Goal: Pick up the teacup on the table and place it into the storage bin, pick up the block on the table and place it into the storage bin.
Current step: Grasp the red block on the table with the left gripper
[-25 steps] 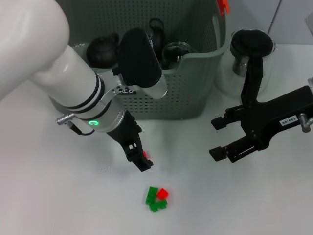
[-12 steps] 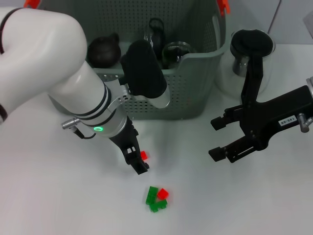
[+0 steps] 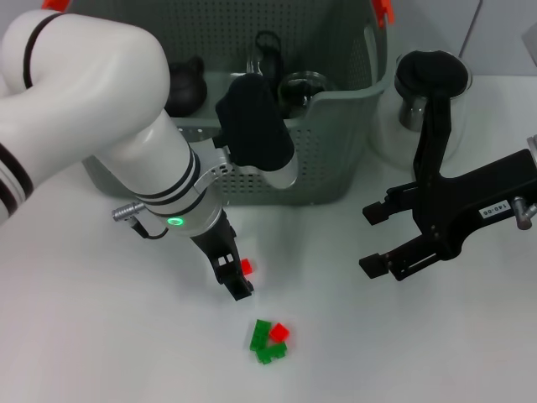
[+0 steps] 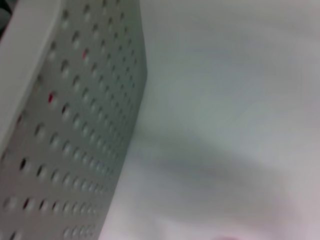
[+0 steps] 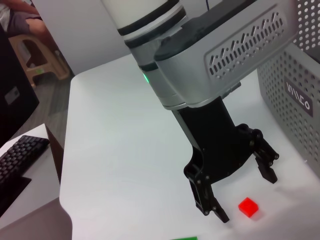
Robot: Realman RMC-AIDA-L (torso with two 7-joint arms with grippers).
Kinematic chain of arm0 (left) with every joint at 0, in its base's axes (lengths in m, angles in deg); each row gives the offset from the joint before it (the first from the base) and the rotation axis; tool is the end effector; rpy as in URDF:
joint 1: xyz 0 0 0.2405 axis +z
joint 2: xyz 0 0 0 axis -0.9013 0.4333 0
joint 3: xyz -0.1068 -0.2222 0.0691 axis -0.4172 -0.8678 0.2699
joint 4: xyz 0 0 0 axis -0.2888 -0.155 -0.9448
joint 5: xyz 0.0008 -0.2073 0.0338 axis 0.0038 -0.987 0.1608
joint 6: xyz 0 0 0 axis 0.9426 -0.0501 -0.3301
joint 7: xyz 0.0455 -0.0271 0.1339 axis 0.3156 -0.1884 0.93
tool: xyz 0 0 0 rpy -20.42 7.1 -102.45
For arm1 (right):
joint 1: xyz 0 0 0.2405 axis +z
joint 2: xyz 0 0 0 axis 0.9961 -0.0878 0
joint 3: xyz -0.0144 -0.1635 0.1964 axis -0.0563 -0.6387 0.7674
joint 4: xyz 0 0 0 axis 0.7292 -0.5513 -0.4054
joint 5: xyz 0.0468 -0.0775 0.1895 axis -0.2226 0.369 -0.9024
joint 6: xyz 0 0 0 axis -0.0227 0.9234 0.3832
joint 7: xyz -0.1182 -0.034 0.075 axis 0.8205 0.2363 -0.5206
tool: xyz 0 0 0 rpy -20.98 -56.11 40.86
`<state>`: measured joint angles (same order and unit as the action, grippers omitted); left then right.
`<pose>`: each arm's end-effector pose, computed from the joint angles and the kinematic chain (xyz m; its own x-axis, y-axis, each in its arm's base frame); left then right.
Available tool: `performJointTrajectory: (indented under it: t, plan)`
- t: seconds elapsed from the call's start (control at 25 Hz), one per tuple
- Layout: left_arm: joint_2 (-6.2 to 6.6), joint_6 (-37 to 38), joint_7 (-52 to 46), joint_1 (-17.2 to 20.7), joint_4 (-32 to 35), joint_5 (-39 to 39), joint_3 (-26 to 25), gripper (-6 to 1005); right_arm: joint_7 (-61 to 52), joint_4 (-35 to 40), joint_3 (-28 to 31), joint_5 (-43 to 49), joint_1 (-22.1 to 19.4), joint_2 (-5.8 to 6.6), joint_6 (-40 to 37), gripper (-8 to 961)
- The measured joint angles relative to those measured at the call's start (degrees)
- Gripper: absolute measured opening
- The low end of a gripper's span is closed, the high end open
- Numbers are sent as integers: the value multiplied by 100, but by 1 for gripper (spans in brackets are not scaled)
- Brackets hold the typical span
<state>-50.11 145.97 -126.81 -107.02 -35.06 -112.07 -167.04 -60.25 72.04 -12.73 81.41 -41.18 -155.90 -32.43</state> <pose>-0.1649 0.3590 -0.0865 0.8370 0.2946 -0.4611 0.1613 -0.9381 -0.3065 0.1857 0.3584 0.0109 0.9381 -0.3340 -0.0919 -0.3277 -0.9416 0.0768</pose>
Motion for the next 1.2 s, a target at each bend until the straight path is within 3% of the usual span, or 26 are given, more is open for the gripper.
performJointTrajectory:
  t: [0.12, 0.68, 1.2]
  plan:
    - [0, 17, -2, -42, 39, 1, 16, 924, 8, 0, 0, 1, -1, 0, 0, 946]
    - [-11, -14, -25, -285, 349, 0, 21, 626, 37, 0, 0, 0, -10, 0, 18, 946]
    - [-17, -29, -148, -329, 408, 0, 167, 571, 43, 0, 0, -8, -10, 0, 17, 946]
